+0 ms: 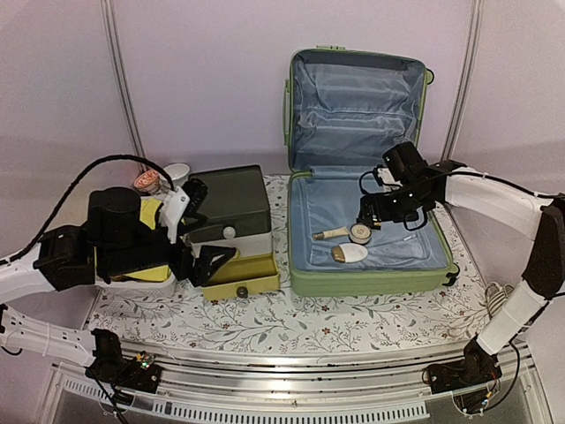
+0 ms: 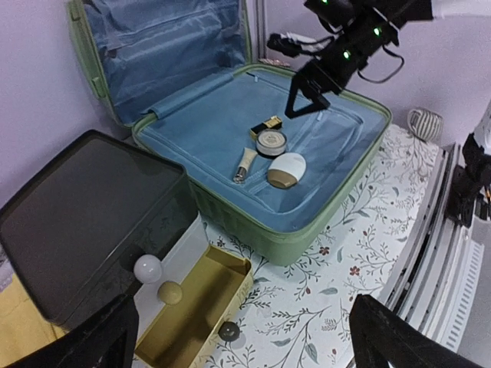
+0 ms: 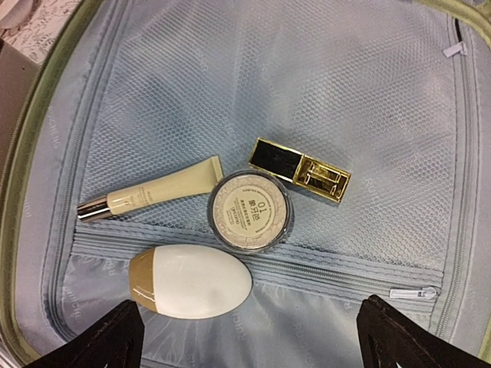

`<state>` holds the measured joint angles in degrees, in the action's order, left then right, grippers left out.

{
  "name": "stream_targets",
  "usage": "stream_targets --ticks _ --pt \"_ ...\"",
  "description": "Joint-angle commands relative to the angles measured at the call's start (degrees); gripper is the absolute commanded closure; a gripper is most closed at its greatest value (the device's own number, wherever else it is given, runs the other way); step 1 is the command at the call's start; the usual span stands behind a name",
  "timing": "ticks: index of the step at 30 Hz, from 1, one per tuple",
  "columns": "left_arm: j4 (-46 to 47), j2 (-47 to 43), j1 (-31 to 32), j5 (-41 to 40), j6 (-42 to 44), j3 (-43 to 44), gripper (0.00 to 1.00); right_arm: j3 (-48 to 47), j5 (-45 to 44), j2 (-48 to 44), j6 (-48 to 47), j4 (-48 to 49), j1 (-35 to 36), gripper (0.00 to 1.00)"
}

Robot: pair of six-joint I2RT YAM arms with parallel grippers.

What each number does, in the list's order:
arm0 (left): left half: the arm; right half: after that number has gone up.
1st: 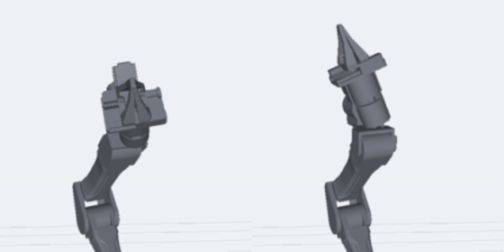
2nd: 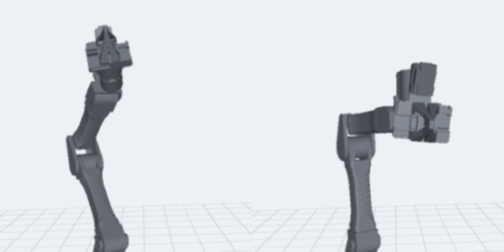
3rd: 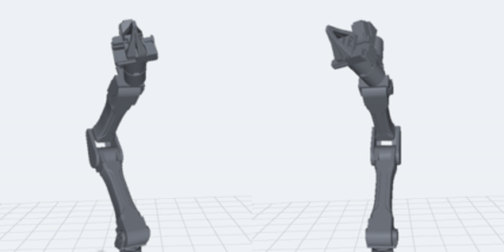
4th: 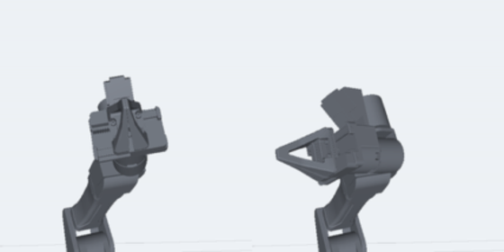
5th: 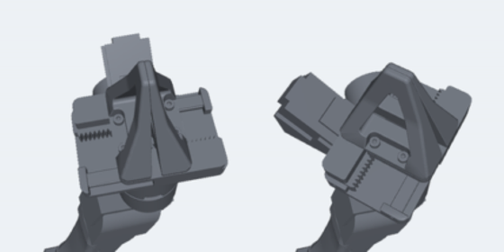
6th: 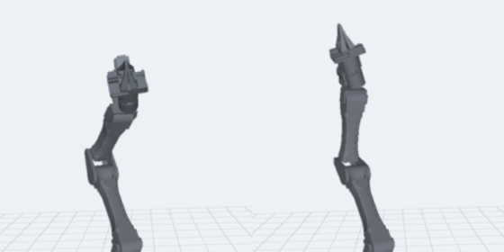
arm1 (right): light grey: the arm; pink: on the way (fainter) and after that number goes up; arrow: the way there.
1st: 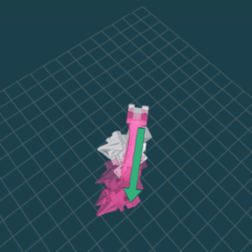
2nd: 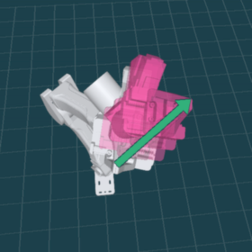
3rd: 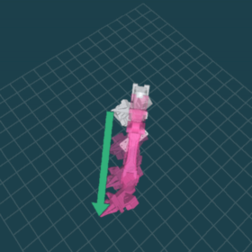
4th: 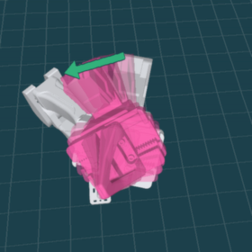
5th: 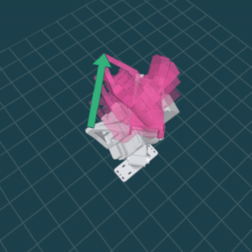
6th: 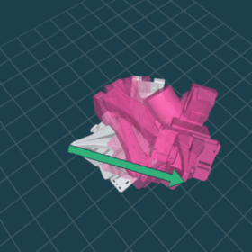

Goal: Open, take out, and arrange the luggage
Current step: Open the drawer of the storage box.

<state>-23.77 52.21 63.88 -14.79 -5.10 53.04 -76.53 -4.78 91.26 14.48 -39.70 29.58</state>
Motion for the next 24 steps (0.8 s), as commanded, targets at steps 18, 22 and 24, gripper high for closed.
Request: stream_targets --ticks 18,22,24 --pt "-2.75 -1.95 -1.06 -7.76 -14.25 -1.96 0.02 -1.37 -0.64 10.65 -0.57 1.16 -0.05 0.03" --pt "-1.99 -0.77 -3.65 -6.79 -14.17 -1.88 0.02 -0.50 -0.37 11.78 -2.20 2.82 -0.01 0.01" --pt "-1.85 -0.34 -5.87 -5.09 -13.62 -1.52 0.02 -0.83 -0.96 12.81 -2.30 3.15 -0.05 0.01"
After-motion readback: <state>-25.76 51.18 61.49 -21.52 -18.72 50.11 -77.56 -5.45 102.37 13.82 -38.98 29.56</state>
